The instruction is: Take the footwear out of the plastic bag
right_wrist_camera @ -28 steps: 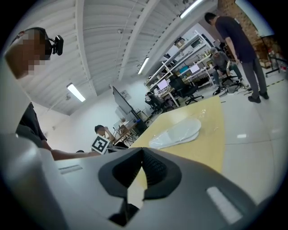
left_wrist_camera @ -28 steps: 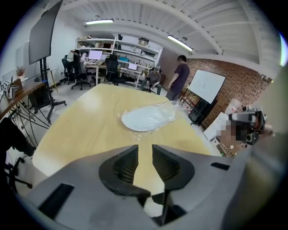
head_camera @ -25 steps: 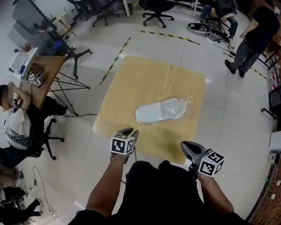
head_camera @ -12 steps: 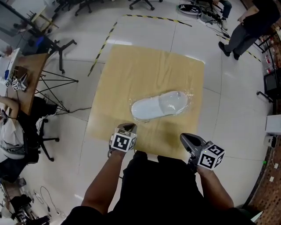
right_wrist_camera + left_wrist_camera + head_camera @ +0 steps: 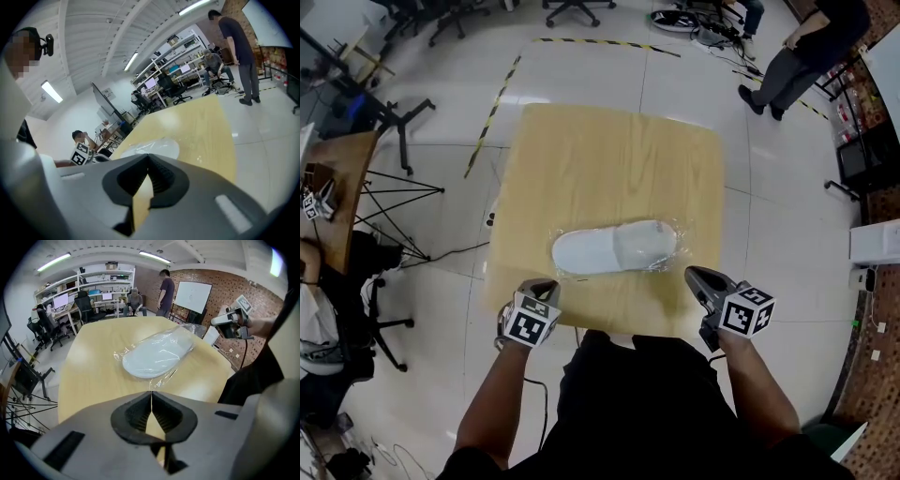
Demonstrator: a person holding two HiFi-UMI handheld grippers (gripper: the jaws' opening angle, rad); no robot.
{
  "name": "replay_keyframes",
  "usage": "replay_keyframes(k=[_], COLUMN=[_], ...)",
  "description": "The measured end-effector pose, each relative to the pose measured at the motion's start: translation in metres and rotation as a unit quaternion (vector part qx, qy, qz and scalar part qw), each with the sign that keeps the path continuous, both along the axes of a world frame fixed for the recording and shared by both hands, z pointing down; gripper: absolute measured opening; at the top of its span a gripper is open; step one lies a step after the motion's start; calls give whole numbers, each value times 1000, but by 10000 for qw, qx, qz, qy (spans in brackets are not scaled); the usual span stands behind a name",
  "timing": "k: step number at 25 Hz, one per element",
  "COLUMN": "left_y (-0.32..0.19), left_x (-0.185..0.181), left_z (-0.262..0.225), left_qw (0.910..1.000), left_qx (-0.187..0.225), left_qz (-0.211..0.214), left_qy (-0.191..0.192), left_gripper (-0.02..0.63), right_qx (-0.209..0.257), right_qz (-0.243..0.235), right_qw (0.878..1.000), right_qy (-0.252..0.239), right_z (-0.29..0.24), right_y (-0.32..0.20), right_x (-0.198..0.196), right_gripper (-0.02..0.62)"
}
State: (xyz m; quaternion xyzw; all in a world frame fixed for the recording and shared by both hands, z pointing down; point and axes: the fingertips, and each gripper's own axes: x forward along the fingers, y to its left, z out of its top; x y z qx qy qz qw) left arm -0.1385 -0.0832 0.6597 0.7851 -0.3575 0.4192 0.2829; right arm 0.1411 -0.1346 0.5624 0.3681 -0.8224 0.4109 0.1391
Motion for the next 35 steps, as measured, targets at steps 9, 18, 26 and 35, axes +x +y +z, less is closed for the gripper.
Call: replay_keyframes(k=[9,18,26,35], left_y=[0,-20,-23,-33], left_x=[-66,-73,-73,-68], left_z=[3,4,13,10], left_qw=[9988,9985,9993,9996], left_qx=[19,137,26,80], left_qz=[-101,-7,96,18], left_qy=[-485,-536,-371,-278], left_gripper=[11,11,9,10], right_qx=[-1569,-2708,-2613,-2020], right_qz=[1080,1187,1459,-303], right_qw=[9688,9311,8678,9493], right_qy=[-1586,-2134,-3967,-2388], right_z=[40,81,71,52], right_y=[-41,-61,-56,13], right_x=[-19,-47,-37,-44], right_gripper=[133,3,2,235])
